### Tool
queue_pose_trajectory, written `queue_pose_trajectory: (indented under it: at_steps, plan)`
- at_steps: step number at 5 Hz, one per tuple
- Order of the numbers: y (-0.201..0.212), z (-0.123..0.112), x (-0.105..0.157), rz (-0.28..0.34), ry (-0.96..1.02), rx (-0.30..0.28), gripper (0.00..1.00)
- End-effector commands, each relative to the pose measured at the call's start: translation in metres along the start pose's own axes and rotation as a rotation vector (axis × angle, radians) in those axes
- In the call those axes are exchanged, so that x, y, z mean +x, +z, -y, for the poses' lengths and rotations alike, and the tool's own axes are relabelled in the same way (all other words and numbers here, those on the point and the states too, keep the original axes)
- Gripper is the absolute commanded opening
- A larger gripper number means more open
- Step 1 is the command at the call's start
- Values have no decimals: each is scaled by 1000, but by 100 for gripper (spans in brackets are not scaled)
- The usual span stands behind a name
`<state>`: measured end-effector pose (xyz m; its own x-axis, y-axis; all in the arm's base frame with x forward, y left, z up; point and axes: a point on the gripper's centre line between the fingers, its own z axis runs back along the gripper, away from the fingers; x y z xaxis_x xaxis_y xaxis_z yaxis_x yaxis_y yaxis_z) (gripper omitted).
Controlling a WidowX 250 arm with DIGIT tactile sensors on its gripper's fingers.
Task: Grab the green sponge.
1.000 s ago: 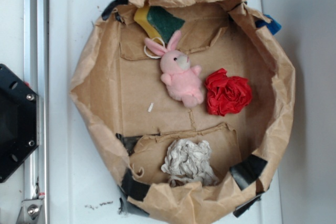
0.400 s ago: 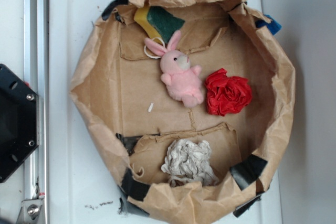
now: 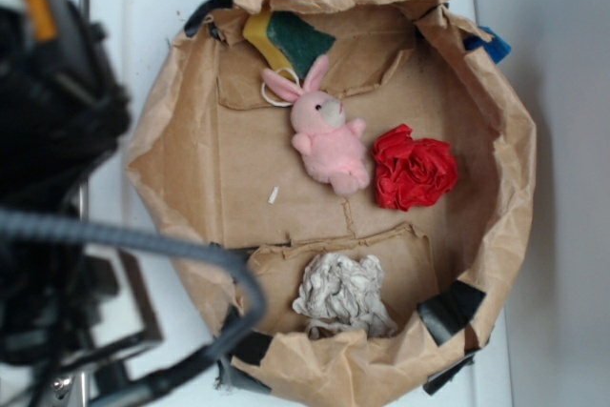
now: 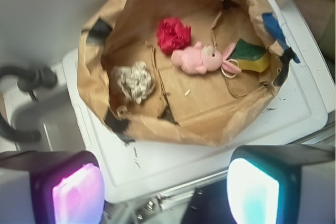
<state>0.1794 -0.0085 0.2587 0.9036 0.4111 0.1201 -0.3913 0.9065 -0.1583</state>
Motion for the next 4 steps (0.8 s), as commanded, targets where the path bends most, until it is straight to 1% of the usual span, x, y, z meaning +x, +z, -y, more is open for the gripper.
queue_pose_trajectory:
  at_steps: [1, 2, 3, 4]
  plan:
    - [-36, 0, 29, -16, -283, 69, 100]
    - [-59, -9, 34, -71, -439, 126, 100]
    - [-70, -20, 39, -126, -484, 157, 100]
    - [-70, -20, 39, -126, -484, 157, 100]
